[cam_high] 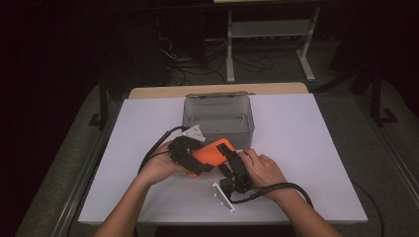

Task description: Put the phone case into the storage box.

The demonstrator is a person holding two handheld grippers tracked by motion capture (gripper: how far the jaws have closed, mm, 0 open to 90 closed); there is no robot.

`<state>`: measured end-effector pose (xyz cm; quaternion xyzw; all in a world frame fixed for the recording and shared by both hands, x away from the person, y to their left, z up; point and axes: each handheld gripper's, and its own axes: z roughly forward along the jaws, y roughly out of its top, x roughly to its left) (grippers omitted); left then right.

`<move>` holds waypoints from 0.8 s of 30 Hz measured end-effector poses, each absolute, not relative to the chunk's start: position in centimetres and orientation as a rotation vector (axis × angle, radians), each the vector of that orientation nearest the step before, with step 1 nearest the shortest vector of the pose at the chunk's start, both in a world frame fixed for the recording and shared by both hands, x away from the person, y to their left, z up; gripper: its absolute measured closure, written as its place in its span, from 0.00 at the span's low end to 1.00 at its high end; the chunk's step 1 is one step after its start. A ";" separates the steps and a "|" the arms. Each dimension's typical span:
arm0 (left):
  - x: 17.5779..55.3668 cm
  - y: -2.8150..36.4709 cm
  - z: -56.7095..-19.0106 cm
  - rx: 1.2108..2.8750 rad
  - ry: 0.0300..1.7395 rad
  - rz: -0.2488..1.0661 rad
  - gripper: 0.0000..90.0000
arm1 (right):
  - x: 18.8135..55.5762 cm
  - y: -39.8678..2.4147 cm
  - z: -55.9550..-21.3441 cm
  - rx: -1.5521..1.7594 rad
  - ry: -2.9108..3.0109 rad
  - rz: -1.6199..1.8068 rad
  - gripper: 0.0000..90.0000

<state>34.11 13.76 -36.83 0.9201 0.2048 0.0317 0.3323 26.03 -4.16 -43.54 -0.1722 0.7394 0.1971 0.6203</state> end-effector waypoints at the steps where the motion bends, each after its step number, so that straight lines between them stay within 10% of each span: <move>1: 34.1 13.8 -36.8 2.404 0.537 0.083 0.17 | 26.0 -4.1 -43.5 -0.396 1.697 0.451 0.07; 24: 34.0 13.5 -36.8 2.408 0.531 0.083 0.17 | 25.5 -3.8 -43.7 -0.417 1.702 0.412 0.30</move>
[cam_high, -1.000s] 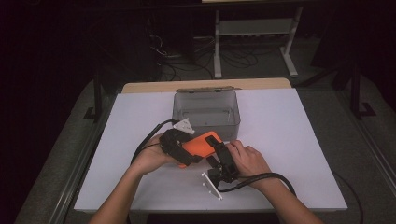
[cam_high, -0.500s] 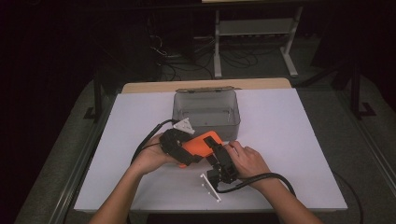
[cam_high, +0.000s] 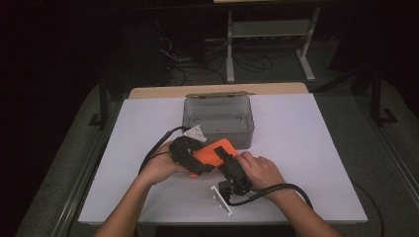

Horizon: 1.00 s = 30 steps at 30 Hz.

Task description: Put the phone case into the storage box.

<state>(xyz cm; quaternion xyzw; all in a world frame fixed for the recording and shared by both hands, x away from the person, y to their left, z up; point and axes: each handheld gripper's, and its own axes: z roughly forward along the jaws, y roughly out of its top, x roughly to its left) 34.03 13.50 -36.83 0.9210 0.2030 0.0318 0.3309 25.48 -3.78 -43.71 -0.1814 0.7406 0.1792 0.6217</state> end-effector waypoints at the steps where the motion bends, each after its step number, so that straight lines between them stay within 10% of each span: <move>1: 34.0 13.5 -36.8 2.406 0.528 0.082 0.17 | 25.5 -3.8 -43.7 -0.418 1.701 0.412 0.31; 30: 34.1 13.7 -36.8 2.407 0.532 0.083 0.17 | 25.1 -3.7 -43.9 -0.433 1.730 0.359 0.76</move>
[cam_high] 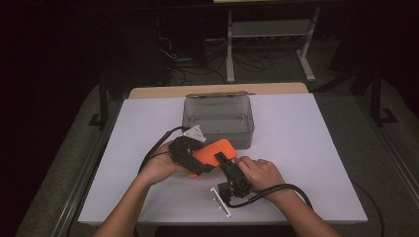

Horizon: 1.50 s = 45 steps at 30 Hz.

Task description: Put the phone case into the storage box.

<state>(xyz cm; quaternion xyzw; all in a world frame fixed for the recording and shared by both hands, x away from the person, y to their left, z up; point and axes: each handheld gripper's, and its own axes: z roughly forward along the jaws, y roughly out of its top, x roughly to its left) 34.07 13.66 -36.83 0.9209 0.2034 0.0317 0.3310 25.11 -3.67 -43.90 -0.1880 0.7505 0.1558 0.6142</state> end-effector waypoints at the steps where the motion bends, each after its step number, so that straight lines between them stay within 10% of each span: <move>1: 34.1 13.7 -36.8 2.411 0.532 0.082 0.17 | 25.1 -3.6 -44.0 -0.436 1.730 0.354 0.77; 45: 34.4 13.9 -36.9 2.395 0.557 0.028 0.17 | 24.8 -3.3 -45.0 -0.410 1.637 0.344 0.93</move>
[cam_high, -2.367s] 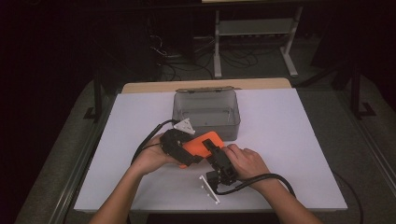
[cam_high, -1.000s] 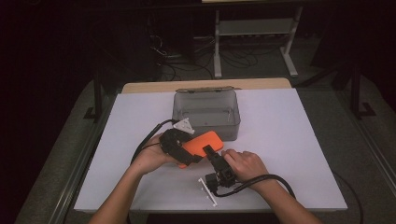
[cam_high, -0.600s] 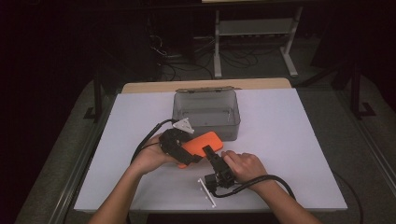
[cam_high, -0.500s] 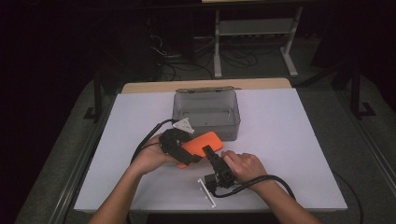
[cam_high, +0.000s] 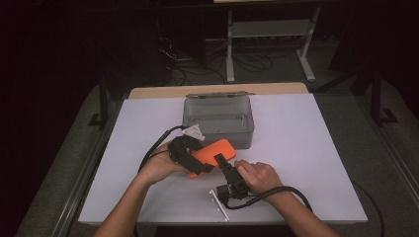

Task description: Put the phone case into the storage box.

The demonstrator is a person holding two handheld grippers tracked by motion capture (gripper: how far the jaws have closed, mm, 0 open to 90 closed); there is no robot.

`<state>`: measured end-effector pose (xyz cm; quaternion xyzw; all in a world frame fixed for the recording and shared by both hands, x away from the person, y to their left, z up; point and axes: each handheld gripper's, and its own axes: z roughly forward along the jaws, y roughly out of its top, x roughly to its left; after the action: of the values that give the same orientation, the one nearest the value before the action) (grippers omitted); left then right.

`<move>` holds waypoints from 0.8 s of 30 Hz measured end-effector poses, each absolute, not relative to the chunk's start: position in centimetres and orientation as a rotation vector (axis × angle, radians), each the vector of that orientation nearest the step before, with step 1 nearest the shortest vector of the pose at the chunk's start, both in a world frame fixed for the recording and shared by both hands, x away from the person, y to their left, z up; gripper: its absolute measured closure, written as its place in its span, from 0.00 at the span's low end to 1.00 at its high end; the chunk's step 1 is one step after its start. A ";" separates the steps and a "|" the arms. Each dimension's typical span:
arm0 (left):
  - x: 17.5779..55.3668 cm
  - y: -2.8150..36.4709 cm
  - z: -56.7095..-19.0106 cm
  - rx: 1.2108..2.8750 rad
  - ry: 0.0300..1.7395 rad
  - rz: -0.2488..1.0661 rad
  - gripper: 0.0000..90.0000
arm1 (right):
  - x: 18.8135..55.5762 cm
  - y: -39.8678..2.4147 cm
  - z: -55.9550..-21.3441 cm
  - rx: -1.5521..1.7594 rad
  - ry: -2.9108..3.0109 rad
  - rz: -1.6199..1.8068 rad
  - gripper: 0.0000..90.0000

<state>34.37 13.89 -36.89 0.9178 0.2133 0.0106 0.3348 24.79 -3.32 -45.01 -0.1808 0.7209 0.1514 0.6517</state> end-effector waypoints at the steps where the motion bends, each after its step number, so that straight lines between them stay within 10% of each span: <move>1: 34.4 13.9 -36.9 2.396 0.558 0.026 0.17 | 24.8 -3.3 -45.0 -0.411 1.633 0.343 0.93; 24: 34.4 14.3 -36.6 2.347 0.553 -0.026 0.16 | 24.7 -3.4 -45.2 -0.424 1.617 0.347 0.94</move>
<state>34.40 14.26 -36.61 0.9091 0.2142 -0.0101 0.3571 24.67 -3.37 -45.17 -0.1873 0.7137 0.1531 0.6573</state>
